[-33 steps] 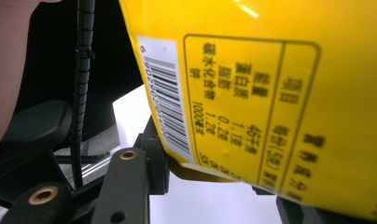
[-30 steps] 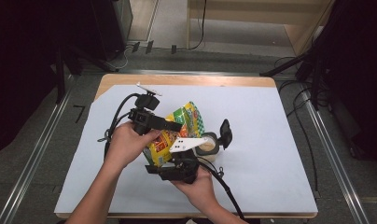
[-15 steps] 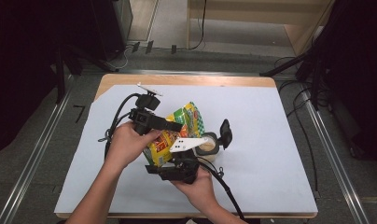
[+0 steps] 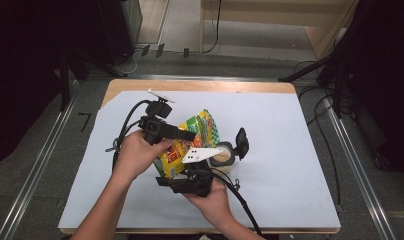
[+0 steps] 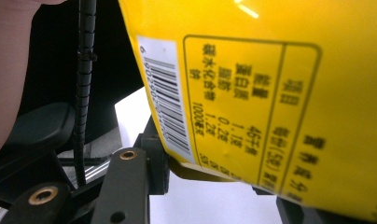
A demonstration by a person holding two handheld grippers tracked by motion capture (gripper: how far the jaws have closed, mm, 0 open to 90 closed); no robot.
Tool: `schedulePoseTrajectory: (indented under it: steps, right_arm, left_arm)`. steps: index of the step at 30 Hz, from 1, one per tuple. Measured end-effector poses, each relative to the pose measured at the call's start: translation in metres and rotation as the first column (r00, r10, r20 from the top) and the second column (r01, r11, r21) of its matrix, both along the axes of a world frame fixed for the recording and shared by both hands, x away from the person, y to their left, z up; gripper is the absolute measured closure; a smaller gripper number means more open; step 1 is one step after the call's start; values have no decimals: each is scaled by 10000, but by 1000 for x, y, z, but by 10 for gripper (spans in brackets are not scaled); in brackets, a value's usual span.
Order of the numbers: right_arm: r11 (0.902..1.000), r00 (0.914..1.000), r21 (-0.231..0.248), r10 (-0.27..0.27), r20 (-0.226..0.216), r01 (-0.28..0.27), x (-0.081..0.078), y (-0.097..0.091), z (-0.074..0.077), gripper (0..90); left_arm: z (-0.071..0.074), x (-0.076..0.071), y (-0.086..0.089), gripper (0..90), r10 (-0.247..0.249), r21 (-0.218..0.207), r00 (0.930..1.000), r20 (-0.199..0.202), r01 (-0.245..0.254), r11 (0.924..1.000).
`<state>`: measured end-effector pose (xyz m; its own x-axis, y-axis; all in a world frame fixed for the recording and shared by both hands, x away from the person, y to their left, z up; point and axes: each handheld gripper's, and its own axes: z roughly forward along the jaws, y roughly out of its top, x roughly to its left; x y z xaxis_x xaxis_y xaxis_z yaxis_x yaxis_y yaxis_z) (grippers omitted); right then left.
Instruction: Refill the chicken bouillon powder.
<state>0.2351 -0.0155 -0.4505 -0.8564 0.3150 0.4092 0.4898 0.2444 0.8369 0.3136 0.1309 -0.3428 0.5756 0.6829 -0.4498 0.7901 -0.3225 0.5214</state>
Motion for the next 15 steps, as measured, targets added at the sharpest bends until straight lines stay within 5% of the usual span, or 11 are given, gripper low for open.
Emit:
schedulePoseTrajectory:
  steps: [15]
  right_arm:
    - [10000, 10000, -30, -14, 32, 14, 1, -1, 0, 596]
  left_arm:
    - [0, 0, 0, 614, -10, -32, 10000, 54, 10, 10000]
